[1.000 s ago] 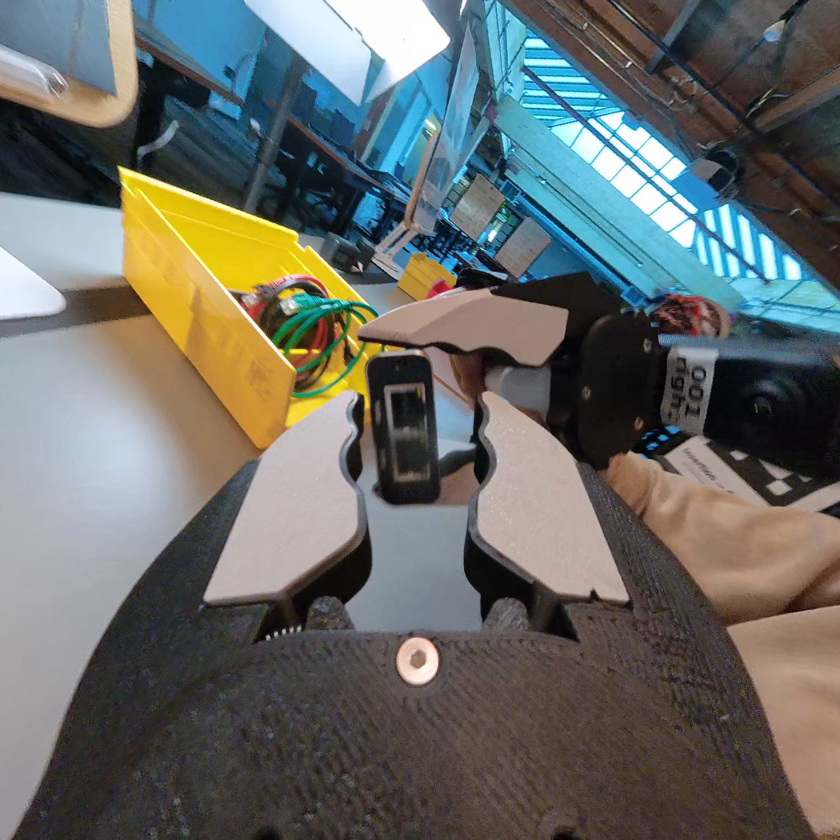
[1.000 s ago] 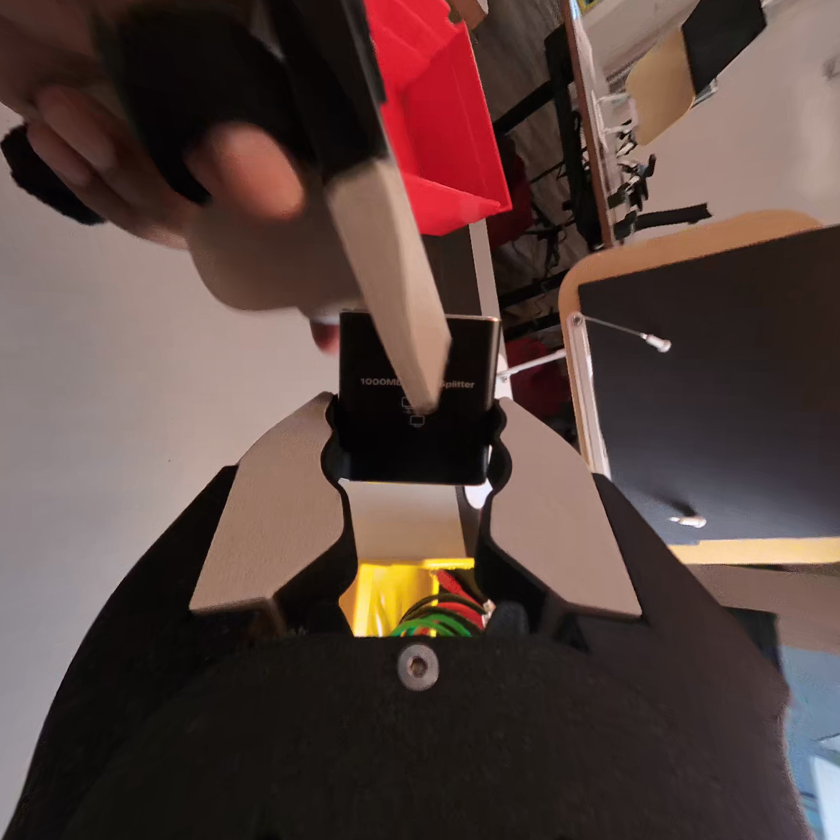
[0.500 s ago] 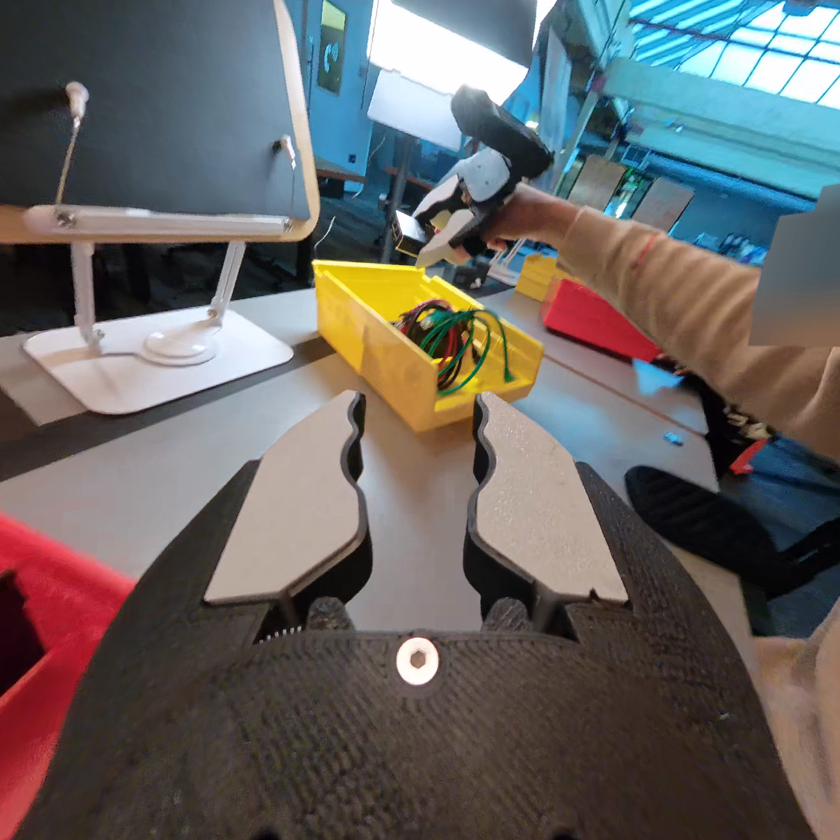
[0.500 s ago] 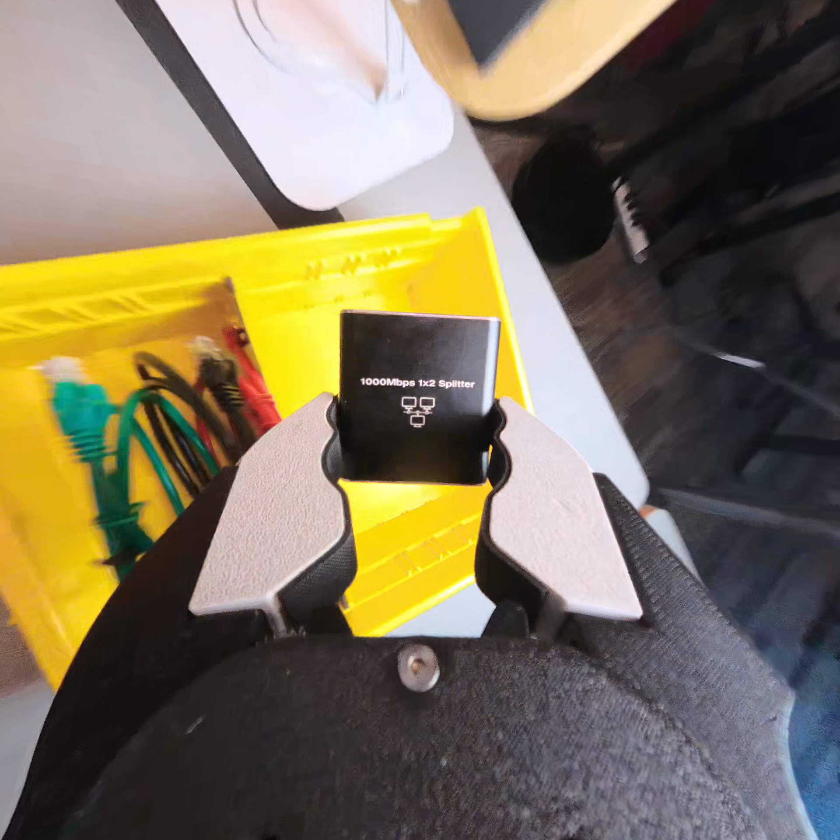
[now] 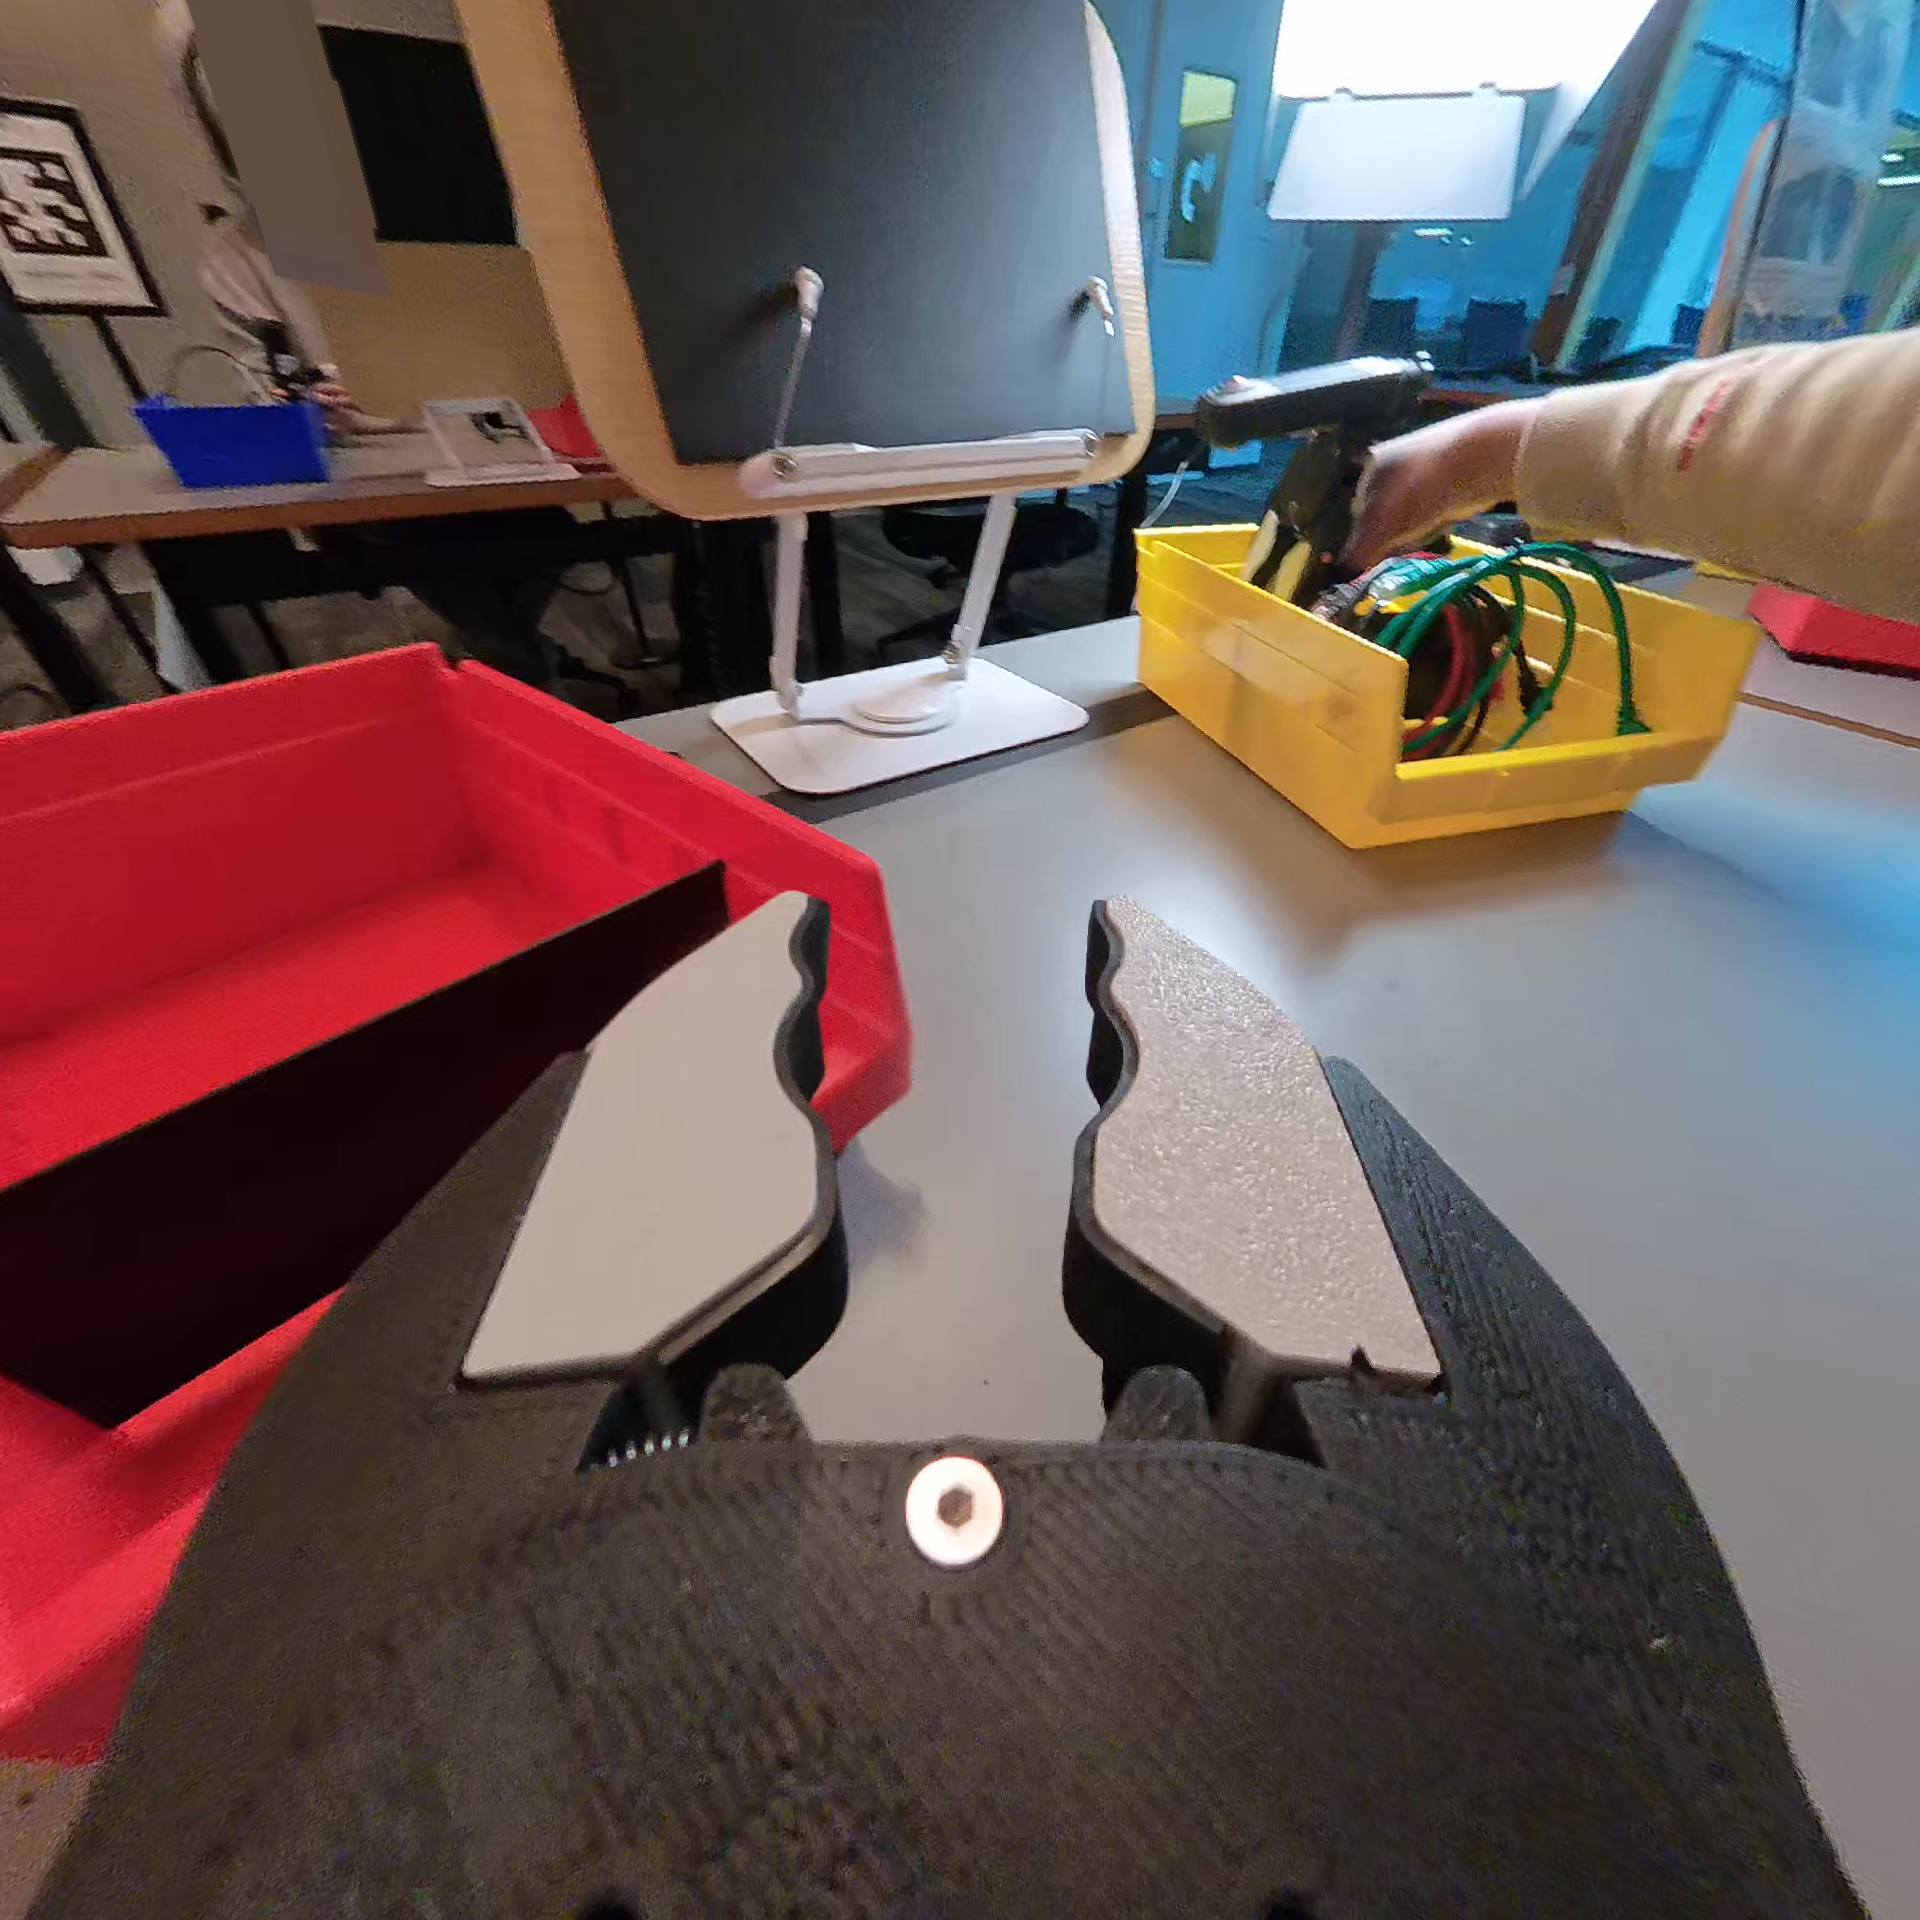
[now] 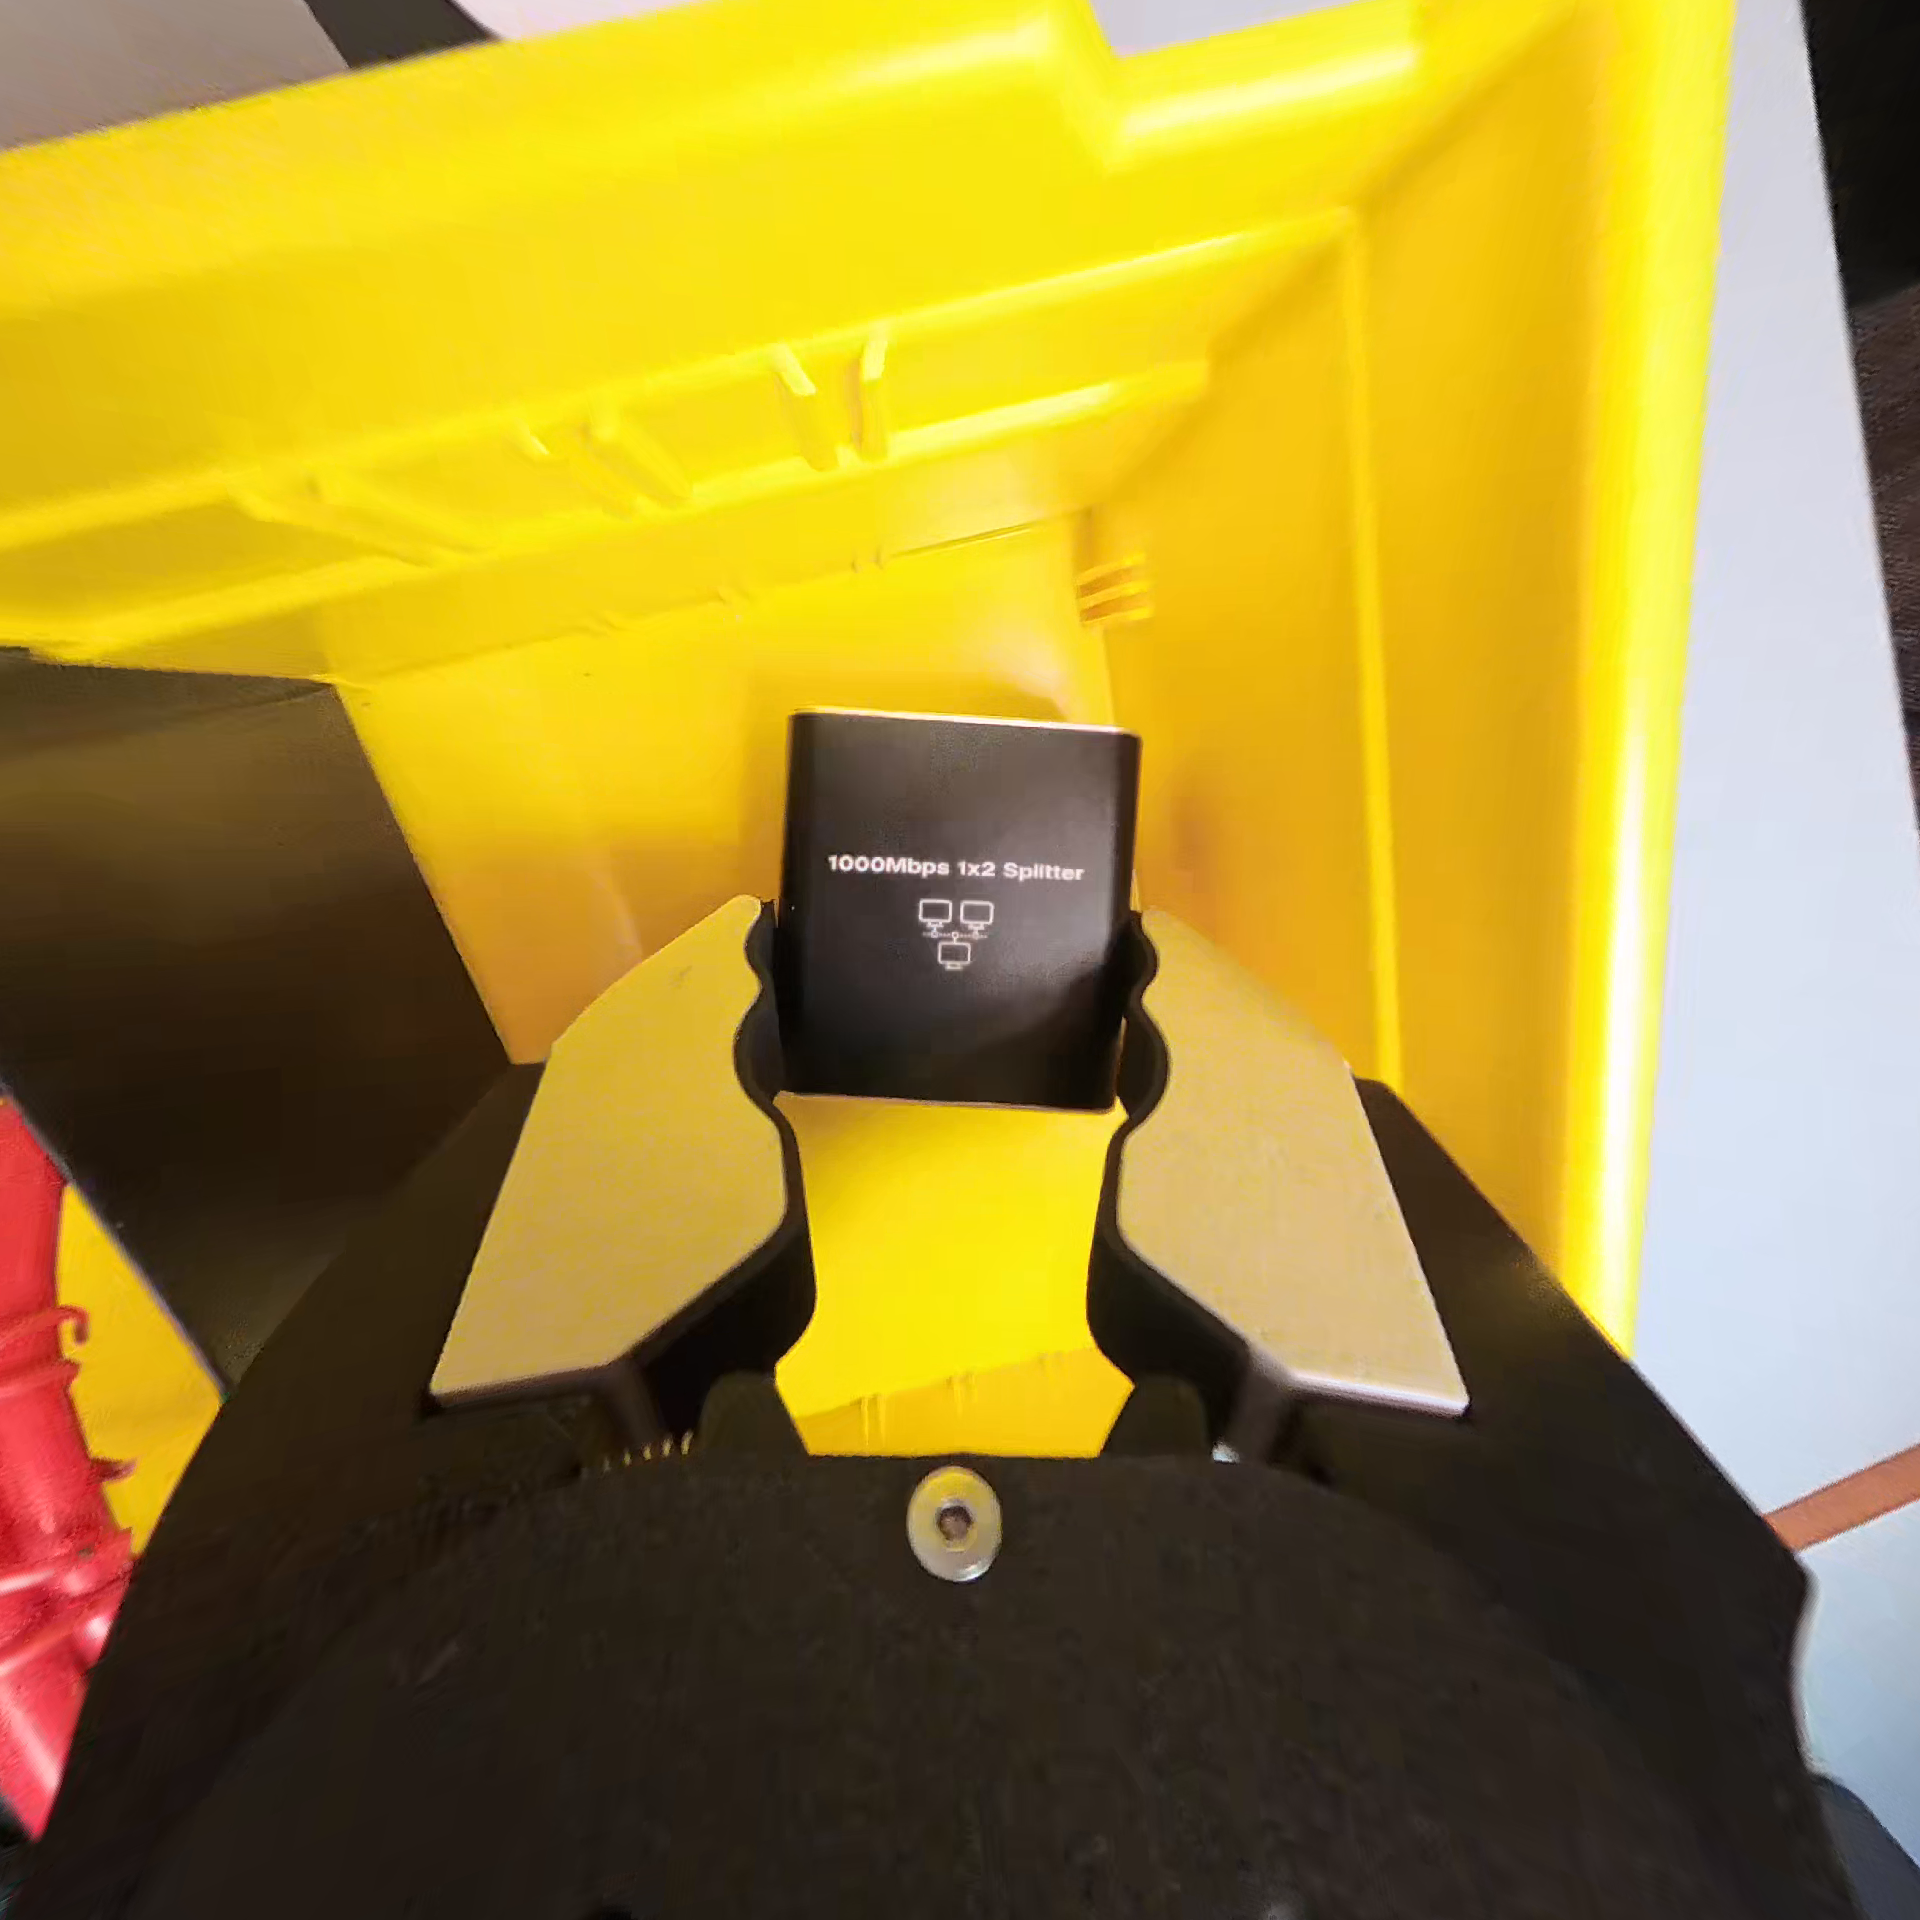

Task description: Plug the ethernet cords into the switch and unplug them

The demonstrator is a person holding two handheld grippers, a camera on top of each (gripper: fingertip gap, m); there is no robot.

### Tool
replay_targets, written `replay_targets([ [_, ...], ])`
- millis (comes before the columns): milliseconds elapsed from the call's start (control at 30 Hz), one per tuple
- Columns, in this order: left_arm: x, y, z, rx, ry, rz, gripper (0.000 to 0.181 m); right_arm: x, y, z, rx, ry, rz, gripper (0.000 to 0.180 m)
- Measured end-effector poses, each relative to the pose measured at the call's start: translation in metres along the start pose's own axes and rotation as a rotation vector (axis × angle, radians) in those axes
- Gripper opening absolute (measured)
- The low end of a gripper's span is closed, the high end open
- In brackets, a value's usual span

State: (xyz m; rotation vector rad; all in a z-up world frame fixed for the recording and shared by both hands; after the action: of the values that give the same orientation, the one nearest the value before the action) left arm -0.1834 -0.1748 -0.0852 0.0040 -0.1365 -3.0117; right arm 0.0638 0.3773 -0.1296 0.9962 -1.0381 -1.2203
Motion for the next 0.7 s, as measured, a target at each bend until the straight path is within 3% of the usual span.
replay_targets([
  [167, 0.012, 0.005, 0.0, -0.017, 0.0, 0.063, 0.049, 0.005, 0.022, -0.001, -0.073, -0.009, -0.002, 0.065],
  [333, 0.015, 0.01, 0.001, -0.02, -0.016, 0.08, 0.049, 0.039, 0.089, 0.0, -0.316, 0.049, -0.127, 0.068],
  [533, 0.017, 0.015, 0.005, -0.001, -0.023, 0.067, 0.051, 0.151, 0.171, -0.021, -0.7, 0.131, -0.344, 0.063],
  [633, 0.019, 0.017, 0.006, 0.025, -0.035, 0.06, 0.052, 0.215, 0.173, -0.046, -0.762, 0.165, -0.368, 0.063],
  [700, 0.021, 0.017, 0.005, 0.08, -0.065, 0.055, 0.055, 0.246, 0.156, -0.064, -0.711, 0.175, -0.397, 0.062],
])
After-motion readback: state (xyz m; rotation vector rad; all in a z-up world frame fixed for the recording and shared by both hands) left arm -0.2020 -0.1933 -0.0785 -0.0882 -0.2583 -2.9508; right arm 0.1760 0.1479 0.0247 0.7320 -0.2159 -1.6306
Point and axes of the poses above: each gripper's, where its closed fingertips meet, y back along the fingers, z out of its top, x = y × z across the jaws, the point moved 9 cm from there along y, back along the fingers, and after that the axes turned 9 degrees about z, right-handed, at the moved point
